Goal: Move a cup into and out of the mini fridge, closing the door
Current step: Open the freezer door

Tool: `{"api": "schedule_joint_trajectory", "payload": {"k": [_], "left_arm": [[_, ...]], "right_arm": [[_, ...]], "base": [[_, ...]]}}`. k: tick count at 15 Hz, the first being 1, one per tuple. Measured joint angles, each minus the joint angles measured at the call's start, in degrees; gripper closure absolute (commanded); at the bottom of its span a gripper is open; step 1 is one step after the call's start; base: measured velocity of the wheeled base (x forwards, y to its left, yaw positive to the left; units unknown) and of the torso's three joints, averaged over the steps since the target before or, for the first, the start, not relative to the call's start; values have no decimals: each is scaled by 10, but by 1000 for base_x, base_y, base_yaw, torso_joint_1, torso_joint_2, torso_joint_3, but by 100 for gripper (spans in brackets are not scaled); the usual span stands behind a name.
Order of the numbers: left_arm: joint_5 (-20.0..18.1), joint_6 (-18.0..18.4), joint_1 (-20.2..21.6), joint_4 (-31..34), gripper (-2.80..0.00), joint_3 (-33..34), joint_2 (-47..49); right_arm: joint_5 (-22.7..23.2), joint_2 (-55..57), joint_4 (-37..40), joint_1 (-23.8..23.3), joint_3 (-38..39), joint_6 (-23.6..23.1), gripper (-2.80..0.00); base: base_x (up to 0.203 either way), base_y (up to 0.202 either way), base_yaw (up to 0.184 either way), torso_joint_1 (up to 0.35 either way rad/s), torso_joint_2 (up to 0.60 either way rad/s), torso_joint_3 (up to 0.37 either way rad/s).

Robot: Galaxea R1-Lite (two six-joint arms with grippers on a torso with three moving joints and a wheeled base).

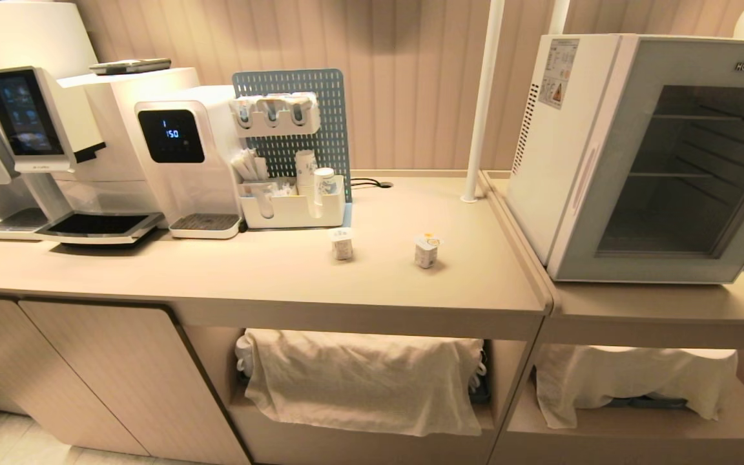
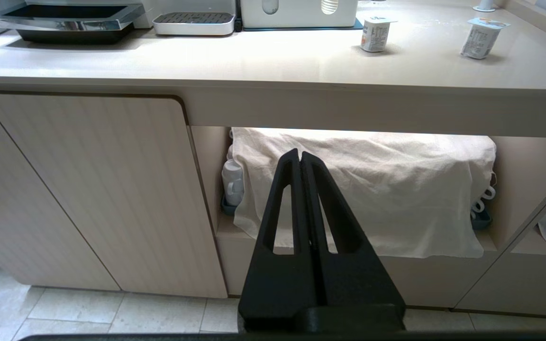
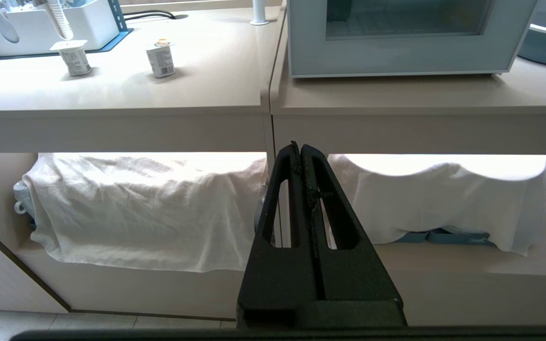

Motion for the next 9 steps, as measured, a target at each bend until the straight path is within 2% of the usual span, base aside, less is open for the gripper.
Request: {"api": "schedule_joint_trajectory", "payload": {"k": [9], "left_arm": [[0,0,0,0,0,0,0]], "right_arm": [[0,0,0,0,0,-1,0]], "base": [[0,0,0,0,0,0]]}}
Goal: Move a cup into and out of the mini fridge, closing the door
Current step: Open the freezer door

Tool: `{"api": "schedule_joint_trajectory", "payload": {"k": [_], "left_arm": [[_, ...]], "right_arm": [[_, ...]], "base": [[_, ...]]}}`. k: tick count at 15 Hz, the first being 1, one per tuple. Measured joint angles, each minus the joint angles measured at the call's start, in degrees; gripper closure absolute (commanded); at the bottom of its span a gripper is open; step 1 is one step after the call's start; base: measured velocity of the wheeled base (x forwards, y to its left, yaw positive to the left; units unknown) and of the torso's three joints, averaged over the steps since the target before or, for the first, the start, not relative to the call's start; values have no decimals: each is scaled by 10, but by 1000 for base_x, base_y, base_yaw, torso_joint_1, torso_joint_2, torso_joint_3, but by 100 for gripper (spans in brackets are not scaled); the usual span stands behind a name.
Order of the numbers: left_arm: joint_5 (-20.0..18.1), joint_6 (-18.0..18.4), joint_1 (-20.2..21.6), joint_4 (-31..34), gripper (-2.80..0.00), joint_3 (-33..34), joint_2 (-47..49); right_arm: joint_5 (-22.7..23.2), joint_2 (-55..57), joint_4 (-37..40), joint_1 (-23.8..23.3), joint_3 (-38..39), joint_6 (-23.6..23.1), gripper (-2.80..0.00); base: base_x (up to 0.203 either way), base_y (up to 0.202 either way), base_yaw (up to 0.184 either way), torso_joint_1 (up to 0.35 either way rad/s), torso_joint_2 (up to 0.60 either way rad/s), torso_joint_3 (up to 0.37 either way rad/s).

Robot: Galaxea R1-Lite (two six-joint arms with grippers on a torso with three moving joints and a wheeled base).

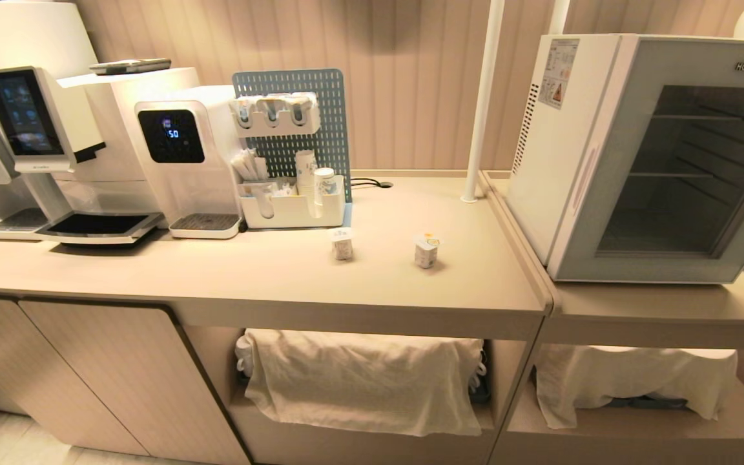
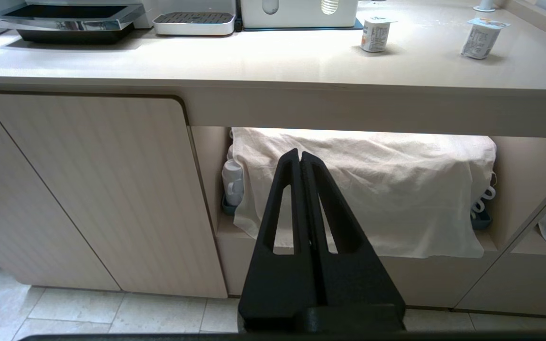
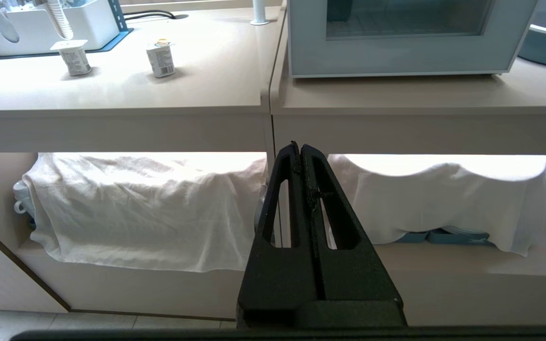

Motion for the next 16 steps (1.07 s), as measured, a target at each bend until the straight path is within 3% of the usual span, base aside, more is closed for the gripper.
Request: {"api": "schedule_joint_trajectory", "payload": {"k": [4,16], "left_arm": [[0,0,0,0,0,0,0],[0,1,0,0,0,0,0]], "right_arm": [[0,0,0,0,0,0,0],[0,0,0,0,0,-1,0]], "base": [[1,-48,-4,2,1,2],[0,-195,-2,2,3,1]]}}
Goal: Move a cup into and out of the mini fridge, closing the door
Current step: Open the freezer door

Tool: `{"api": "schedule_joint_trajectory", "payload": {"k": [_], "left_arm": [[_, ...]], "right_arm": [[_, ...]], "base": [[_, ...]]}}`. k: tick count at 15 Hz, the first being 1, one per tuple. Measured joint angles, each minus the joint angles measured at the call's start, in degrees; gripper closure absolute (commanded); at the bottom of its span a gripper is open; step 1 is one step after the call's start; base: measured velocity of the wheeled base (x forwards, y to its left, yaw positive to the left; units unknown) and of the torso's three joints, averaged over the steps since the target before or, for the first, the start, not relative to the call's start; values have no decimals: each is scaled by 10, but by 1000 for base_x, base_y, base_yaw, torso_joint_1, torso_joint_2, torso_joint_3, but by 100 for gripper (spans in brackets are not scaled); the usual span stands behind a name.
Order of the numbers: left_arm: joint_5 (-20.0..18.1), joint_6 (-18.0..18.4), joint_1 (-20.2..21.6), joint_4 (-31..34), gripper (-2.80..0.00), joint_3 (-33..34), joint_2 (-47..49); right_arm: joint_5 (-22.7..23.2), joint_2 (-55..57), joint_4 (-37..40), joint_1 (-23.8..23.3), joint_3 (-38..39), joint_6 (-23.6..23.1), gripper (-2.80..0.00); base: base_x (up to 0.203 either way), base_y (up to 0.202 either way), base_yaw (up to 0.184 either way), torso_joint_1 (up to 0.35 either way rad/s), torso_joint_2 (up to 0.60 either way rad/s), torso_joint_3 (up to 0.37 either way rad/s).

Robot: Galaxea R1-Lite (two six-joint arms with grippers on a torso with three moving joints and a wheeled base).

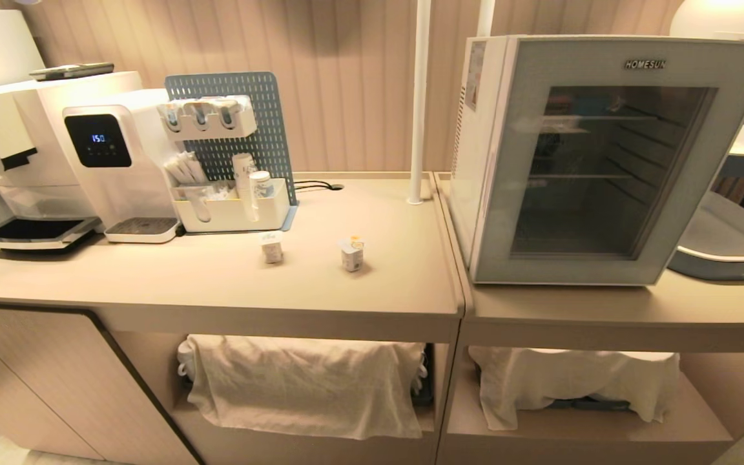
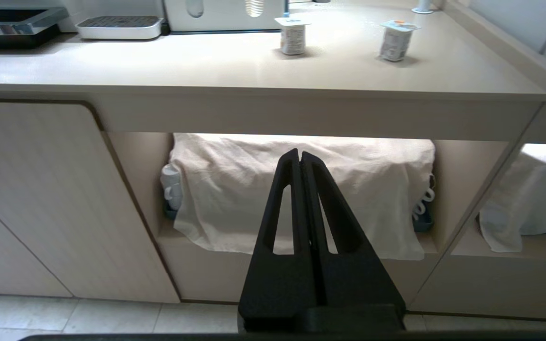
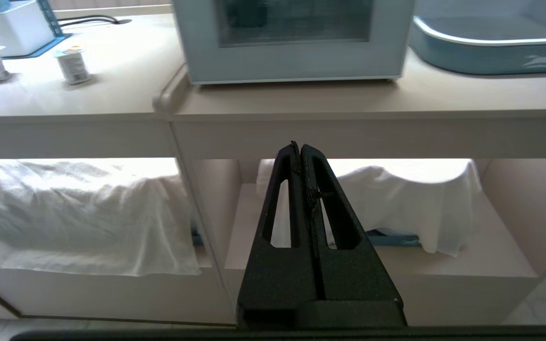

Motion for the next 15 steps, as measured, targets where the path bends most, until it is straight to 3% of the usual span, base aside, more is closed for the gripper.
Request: {"api": "schedule_joint_trajectory", "payload": {"k": [15], "left_arm": [[0,0,0,0,0,0,0]], "right_arm": [[-1,0,0,0,0,0,0]], "base": [[0,-195,0,2,3,2]]}}
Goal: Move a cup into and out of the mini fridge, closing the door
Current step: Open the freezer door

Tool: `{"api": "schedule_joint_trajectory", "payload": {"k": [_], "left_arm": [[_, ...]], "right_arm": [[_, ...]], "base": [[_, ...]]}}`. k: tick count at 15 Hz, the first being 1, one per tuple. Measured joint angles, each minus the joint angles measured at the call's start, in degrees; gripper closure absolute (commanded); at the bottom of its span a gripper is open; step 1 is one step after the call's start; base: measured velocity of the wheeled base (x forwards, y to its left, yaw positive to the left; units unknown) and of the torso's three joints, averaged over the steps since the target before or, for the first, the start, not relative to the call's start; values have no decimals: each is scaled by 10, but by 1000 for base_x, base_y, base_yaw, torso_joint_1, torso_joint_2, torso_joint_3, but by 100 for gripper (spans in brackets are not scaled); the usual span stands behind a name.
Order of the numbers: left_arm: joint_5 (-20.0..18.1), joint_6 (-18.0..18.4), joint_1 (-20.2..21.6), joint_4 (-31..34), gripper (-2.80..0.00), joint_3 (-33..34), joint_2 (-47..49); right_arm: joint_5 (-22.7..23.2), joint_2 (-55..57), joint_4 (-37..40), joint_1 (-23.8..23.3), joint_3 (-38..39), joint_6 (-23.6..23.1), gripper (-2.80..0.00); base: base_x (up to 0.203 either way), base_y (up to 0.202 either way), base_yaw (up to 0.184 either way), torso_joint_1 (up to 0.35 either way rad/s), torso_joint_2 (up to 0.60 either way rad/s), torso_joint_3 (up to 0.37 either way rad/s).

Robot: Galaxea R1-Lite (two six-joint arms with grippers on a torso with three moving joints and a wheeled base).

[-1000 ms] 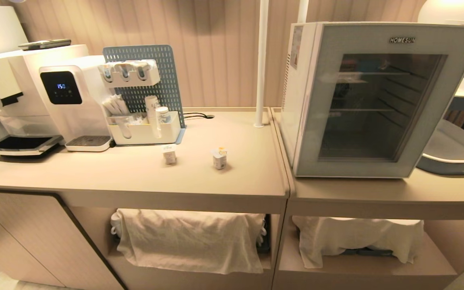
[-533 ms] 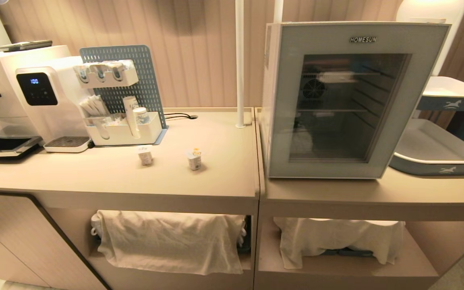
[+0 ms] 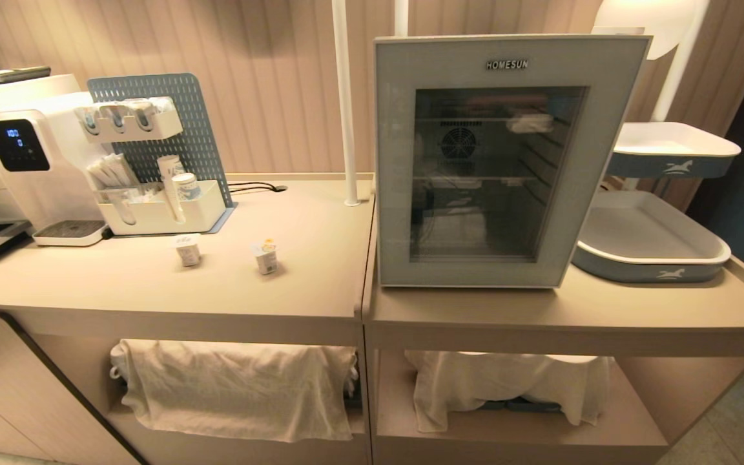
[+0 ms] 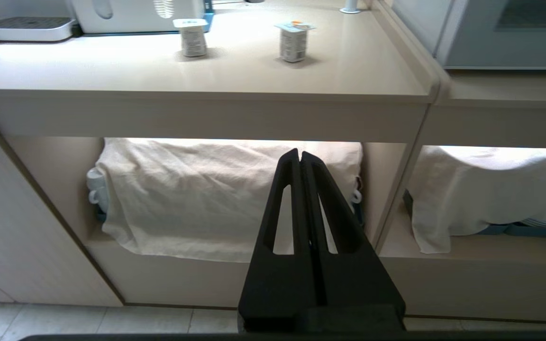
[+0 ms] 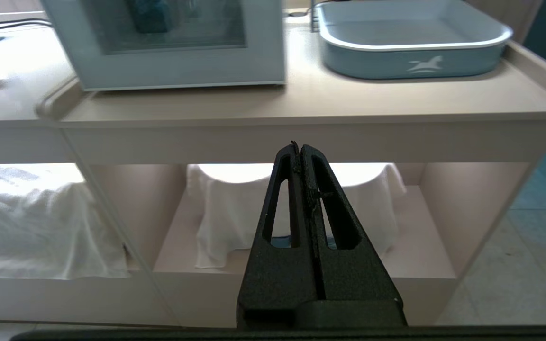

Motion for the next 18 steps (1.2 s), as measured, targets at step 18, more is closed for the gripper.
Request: {"api": "schedule_joint_trajectory", "payload": {"k": [18], "left_arm": [[0,1,0,0,0,0,0]], "right_arm": [[0,0,0,0,0,0,0]], "base": [[55,-90,0,2,2,1]]}}
